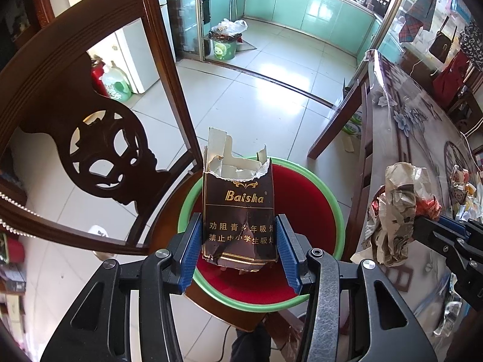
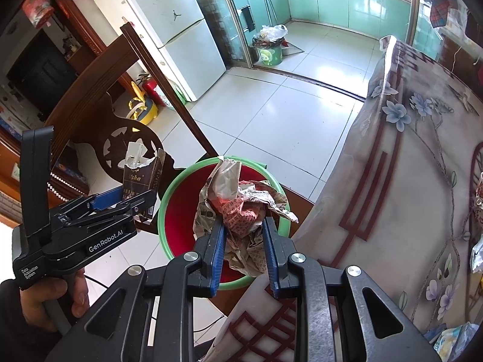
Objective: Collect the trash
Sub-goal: 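Carry the Baisha pack and crumpled paper over the red bin with both tools, then open both tools to drop the pack and paper into the bin, then grasp the paper cup with the left tool while the right tool grasps crumpled foil, then carry the paper cup and foil over the red bin with both tools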
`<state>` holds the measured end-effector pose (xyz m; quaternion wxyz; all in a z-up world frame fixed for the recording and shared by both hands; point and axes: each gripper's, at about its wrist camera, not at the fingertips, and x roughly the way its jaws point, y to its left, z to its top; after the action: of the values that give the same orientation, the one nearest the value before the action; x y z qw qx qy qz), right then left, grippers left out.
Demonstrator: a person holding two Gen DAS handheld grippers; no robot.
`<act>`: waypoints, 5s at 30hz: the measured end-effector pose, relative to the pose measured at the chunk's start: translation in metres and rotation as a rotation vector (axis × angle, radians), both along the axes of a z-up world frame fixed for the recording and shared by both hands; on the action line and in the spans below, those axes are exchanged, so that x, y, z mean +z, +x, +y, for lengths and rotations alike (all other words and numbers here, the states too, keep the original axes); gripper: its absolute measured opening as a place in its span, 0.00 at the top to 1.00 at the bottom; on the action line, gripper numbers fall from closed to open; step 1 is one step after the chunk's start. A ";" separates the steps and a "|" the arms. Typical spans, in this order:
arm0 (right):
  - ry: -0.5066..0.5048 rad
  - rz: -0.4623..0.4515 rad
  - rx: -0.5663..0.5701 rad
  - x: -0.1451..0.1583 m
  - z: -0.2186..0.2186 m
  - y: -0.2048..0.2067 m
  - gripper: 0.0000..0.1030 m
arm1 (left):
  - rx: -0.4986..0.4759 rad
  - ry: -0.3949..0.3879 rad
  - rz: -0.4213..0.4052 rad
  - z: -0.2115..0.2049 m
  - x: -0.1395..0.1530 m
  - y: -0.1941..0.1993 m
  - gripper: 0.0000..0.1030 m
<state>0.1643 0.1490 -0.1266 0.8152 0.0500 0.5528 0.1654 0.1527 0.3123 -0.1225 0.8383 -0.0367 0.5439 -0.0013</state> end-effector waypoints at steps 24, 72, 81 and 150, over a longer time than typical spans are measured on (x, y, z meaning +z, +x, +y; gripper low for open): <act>0.100 -0.039 -0.038 0.020 -0.047 -0.040 0.42 | -0.014 -0.011 -0.087 -0.047 0.029 -0.028 0.13; 0.079 -0.074 -0.532 0.026 -0.427 -0.199 0.79 | -0.684 -0.121 0.266 -0.409 -0.013 -0.188 0.36; 0.076 -0.123 -0.457 0.048 -0.388 -0.178 0.79 | -0.479 -0.072 0.051 -0.342 0.024 -0.153 0.36; 0.012 0.007 -0.048 0.009 -0.027 -0.032 0.79 | -0.069 -0.075 0.090 -0.017 -0.013 -0.022 0.33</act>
<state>0.1327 0.1224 -0.1179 0.8166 0.0688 0.5534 0.1487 0.1308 0.2948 -0.1351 0.8104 -0.0495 0.5818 -0.0488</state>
